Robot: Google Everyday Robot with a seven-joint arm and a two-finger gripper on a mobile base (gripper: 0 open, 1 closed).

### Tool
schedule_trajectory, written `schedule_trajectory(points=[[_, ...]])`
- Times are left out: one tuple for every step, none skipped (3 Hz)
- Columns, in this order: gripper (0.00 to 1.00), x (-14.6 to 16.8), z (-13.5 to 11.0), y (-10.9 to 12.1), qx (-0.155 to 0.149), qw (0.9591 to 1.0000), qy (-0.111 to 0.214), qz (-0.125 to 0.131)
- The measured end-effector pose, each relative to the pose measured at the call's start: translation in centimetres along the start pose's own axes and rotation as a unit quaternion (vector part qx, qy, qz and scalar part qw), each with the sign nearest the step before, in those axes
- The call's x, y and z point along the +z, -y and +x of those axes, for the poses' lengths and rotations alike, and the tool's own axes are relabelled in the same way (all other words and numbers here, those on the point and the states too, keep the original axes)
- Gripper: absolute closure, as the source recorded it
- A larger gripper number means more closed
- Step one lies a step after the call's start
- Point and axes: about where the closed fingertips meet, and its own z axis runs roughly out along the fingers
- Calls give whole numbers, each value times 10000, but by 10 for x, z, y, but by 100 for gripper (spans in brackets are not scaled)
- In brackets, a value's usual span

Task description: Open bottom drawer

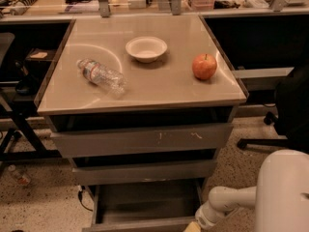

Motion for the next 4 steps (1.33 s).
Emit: schedule_trajectory(points=[[0, 5, -12, -5, -204, 9998, -9, -39], [0, 21, -22, -11, -345, 9990, -142, -243], [0, 35, -17, -20, -345, 9977, -321, -493], [0, 33, -18, -21, -345, 9977, -321, -494]])
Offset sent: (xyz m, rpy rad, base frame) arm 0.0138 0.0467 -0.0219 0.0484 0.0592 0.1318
